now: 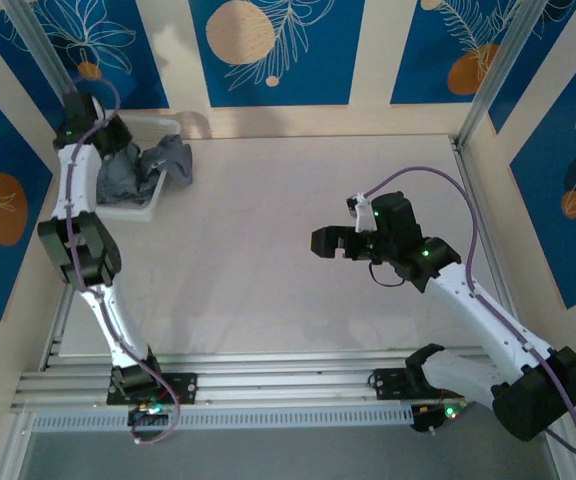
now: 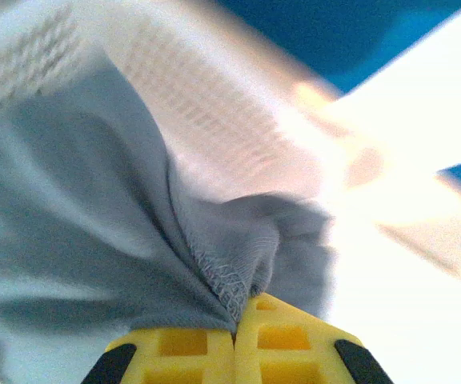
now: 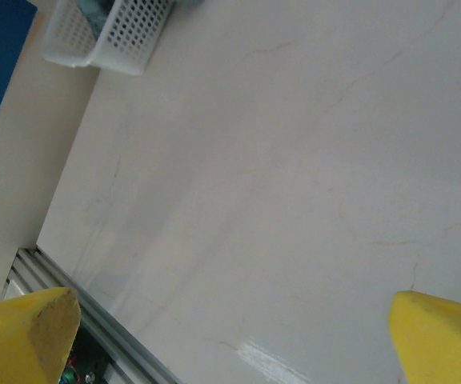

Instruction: Fold the inside-out t-shirt

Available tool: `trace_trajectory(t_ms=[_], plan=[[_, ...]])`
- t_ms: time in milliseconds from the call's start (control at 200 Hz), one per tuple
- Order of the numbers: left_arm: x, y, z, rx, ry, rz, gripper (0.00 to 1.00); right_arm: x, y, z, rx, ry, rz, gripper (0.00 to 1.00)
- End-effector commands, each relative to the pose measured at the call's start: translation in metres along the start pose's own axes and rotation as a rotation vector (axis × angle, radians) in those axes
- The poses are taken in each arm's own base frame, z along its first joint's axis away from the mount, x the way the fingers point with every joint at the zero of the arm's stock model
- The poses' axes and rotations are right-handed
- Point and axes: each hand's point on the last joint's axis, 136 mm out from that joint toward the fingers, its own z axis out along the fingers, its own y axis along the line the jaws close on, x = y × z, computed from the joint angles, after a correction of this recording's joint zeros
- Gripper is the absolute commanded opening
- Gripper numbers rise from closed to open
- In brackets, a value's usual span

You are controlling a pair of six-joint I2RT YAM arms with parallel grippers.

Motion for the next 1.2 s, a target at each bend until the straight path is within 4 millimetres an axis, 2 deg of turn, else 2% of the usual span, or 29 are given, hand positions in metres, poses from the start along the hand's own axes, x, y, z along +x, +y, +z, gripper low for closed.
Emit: trace_trajectory(t_ms=[0,80,155,230,305,330,390,510,590,715,775,795,840,940,990,1080,1190], plan=[[-0.058,-0.164,-0.164,0.381,-0.258,0.148,0.0,-0.014,0.0,-0.007,0.009,-0.08,0.012,0.99],[-0.052,-0.218,-0.223,0.531,-0.31,0.189,0.0,-0.016,-0.004,-0.009,0.02,-0.108,0.015,0.99],[-0.044,-0.254,-0.27,0.648,-0.353,0.217,0.0,-0.017,-0.007,-0.012,0.024,-0.13,0.021,0.99],[-0.037,-0.271,-0.302,0.693,-0.391,0.244,0.0,-0.015,-0.009,-0.015,0.023,-0.14,0.027,0.99],[-0.028,-0.274,-0.312,0.704,-0.394,0.244,0.0,-0.013,-0.013,-0.018,0.027,-0.147,0.037,0.99],[-0.024,-0.274,-0.31,0.704,-0.388,0.243,0.0,-0.012,-0.015,-0.018,0.031,-0.147,0.044,0.99],[-0.013,-0.267,-0.29,0.663,-0.366,0.235,0.0,-0.011,-0.019,-0.019,0.035,-0.15,0.06,0.99],[0.024,-0.234,-0.217,0.518,-0.249,0.207,0.0,-0.007,-0.029,-0.017,0.037,-0.139,0.115,0.99],[0.063,-0.214,-0.165,0.466,-0.132,0.188,0.0,-0.003,-0.037,-0.016,0.044,-0.121,0.158,0.99],[0.136,-0.176,-0.089,0.386,0.061,0.138,0.0,0.004,-0.048,-0.01,0.049,-0.082,0.208,0.99],[0.166,-0.158,-0.066,0.342,0.14,0.126,0.19,0.007,-0.05,-0.007,0.05,-0.061,0.215,0.99],[0.172,-0.153,-0.062,0.329,0.153,0.123,0.25,0.008,-0.051,-0.006,0.053,-0.054,0.215,0.99],[0.184,-0.142,-0.058,0.312,0.161,0.119,0.3,0.008,-0.052,-0.005,0.056,-0.046,0.208,0.99],[0.198,-0.114,-0.066,0.228,0.151,0.104,0.4,0.011,-0.06,0.002,0.087,-0.022,0.186,0.99],[0.209,-0.1,-0.072,0.181,0.166,0.088,0.42,0.014,-0.065,0.01,0.112,-0.003,0.161,1.0],[0.246,-0.072,-0.078,0.09,0.241,0.076,0.44,0.026,-0.067,0.03,0.122,0.07,0.112,0.96],[0.292,-0.031,-0.078,-0.014,0.318,0.053,0.45,0.052,-0.053,0.059,0.095,0.201,0.041,0.95]])
